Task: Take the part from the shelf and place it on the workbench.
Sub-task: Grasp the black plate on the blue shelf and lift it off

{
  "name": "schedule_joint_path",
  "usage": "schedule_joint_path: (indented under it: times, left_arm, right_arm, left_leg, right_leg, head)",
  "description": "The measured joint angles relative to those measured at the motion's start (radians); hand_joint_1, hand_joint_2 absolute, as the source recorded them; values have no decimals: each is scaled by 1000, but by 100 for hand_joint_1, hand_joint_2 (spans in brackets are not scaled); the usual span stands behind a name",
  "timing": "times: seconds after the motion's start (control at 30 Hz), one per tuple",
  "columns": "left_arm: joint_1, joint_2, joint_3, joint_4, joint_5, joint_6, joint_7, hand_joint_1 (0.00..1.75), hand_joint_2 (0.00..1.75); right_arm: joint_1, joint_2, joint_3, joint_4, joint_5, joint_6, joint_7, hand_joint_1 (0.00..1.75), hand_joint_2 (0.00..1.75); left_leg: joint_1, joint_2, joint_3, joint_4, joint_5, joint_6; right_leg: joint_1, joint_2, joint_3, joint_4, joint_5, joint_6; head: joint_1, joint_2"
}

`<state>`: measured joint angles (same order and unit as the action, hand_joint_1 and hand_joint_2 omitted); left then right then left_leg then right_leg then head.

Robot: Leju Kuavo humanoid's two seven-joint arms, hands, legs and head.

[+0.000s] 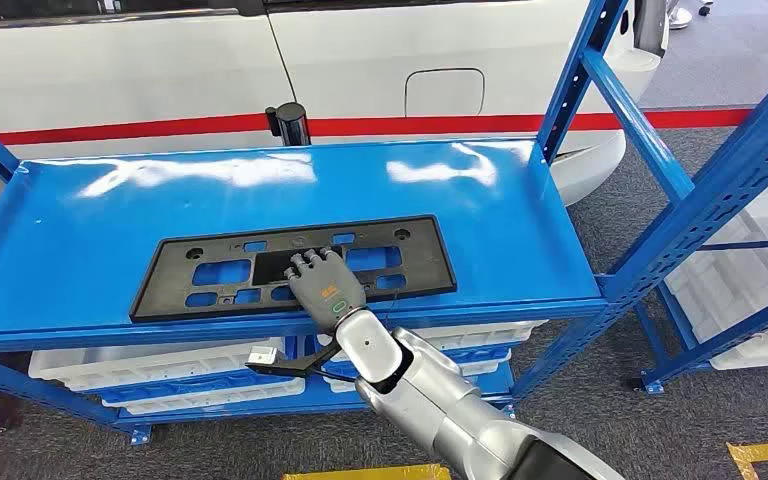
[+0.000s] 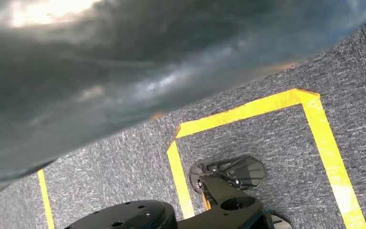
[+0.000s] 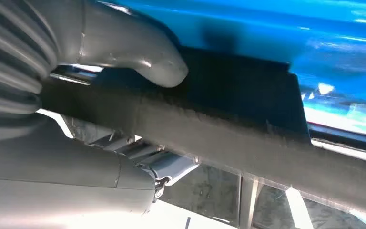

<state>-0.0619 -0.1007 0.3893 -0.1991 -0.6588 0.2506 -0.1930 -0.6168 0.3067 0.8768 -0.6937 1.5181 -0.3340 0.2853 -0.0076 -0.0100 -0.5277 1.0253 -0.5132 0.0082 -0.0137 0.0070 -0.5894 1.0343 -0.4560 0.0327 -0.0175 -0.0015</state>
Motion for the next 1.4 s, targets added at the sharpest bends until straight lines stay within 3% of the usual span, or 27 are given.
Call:
schedule_joint_path:
  times: [0.7, 0.8, 1.0, 1.13, 1.23, 1.4]
  left_arm:
    - [0, -1, 21, 0, -1, 12, -8, 0, 0]
    - [0, -1, 22, 0, -10, 13, -9, 0, 0]
    - [-2, -3, 22, 0, -35, 33, -20, 0, 0]
    - [-3, -3, 23, 0, -56, 93, -33, 0, 175]
    - [-3, -2, 29, 0, -62, 101, -52, 0, 175]
    - [-2, -2, 39, 0, -68, 80, -76, 0, 175]
  right_arm:
    - [2, 3, 12, 3, 9, -36, -1, 175, 175]
    - [14, -1, -2, -8, -75, -87, -51, 175, 175]
    - [58, -39, -108, -174, -433, -246, -276, 175, 175]
    - [110, -81, -186, -372, -682, -291, -417, 175, 175]
    - [167, -116, -229, -551, -872, -305, -531, 175, 175]
    - [238, -187, -274, -832, -1061, -293, -620, 175, 175]
  left_leg:
    - [0, 0, 0, 0, 0, 0]
    - [0, 0, 0, 0, 0, 0]
    - [0, 1, 1, 0, 0, 0]
    - [0, 1, 1, 0, 0, 0]
    - [0, 0, 0, 0, 0, 0]
    - [0, 0, -2, 0, 0, 0]
  right_leg:
    - [0, 0, 0, 0, 0, 0]
    - [0, 0, -1, 0, 0, 0]
    - [0, 1, 0, 0, 0, 0]
    - [0, 1, 1, -1, 0, 0]
    - [0, 1, 0, -1, 0, 0]
    - [0, 1, -2, -1, 0, 0]
  head:
    - [0, 0]
    - [0, 0]
    - [0, 0]
    - [0, 0]
    - [0, 0]
    - [0, 0]
